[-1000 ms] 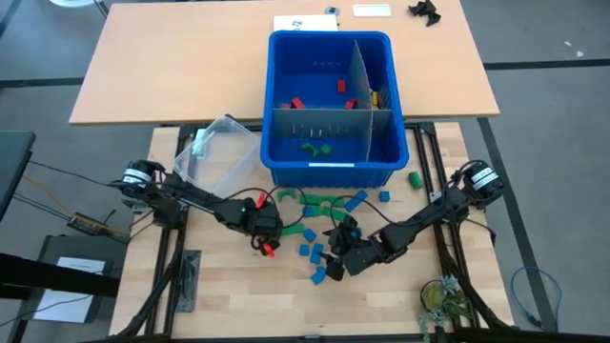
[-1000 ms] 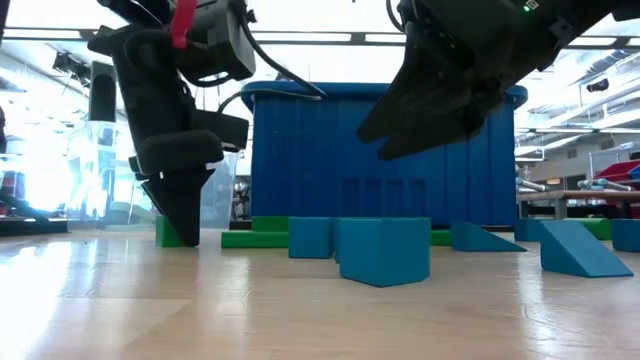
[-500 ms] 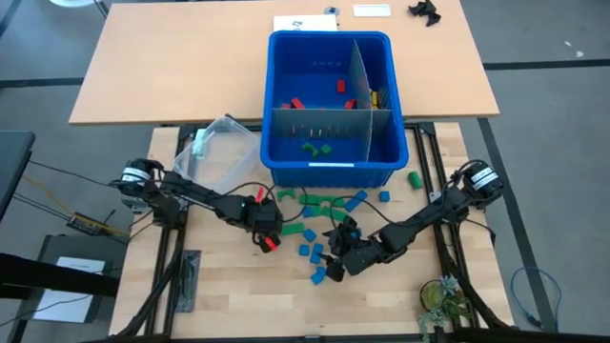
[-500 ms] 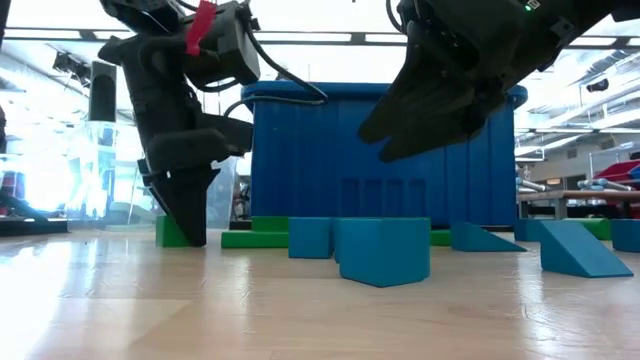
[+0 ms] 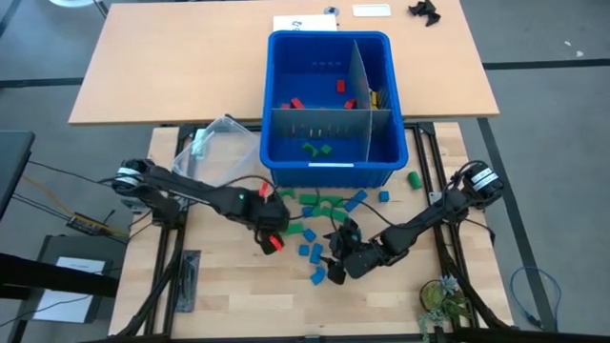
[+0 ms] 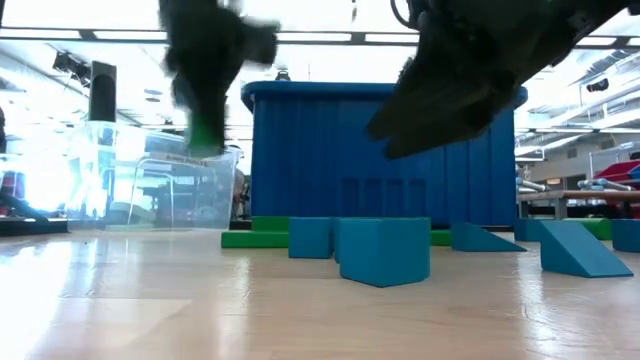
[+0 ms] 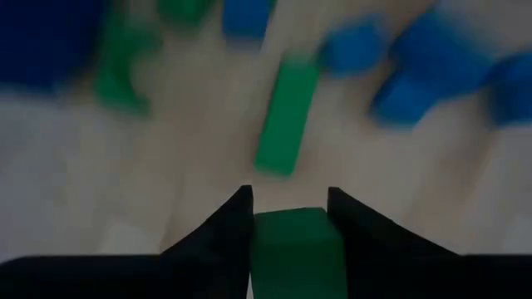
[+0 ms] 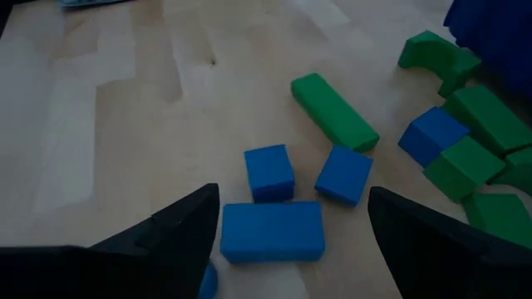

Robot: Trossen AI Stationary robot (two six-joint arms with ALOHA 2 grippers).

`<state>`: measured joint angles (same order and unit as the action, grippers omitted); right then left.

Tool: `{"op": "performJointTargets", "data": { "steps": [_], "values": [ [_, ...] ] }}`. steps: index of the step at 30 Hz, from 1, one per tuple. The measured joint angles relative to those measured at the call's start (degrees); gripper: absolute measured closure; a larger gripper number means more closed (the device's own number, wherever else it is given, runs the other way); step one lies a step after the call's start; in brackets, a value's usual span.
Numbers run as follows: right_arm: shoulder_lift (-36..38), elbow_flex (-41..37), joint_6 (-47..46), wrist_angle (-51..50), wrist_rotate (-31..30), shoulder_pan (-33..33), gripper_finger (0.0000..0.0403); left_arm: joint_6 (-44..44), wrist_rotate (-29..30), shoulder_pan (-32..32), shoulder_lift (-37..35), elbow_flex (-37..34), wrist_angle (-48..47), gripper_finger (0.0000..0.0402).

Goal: Sort blocks
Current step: Put the green block into the blue bin

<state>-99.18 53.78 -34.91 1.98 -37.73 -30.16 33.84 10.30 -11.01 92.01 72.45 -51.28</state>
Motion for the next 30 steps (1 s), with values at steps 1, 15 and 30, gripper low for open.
{"op": "performJointTargets", "data": {
  "steps": [1, 15, 30],
  "values": [
    [0.0, 0.0, -0.06, -0.42, -0.52, -0.41, 0.0097, -1.25, 1.55, -0.04, -0.71, 3.24, -1.27, 0.0265],
    [0.0, 0.0, -4.94, -3.53, -2.06, -1.72, 0.0097, -31.24, 20.71, 17.22, -1.89, 20.98, 21.07, 0.0265],
    [0.0, 0.0, -7.45, -5.51, -1.92, -1.72, 0.0097, -28.25, 10.56, 26.39, 0.89, 21.23, 17.69, 0.0108]
  ]
}}
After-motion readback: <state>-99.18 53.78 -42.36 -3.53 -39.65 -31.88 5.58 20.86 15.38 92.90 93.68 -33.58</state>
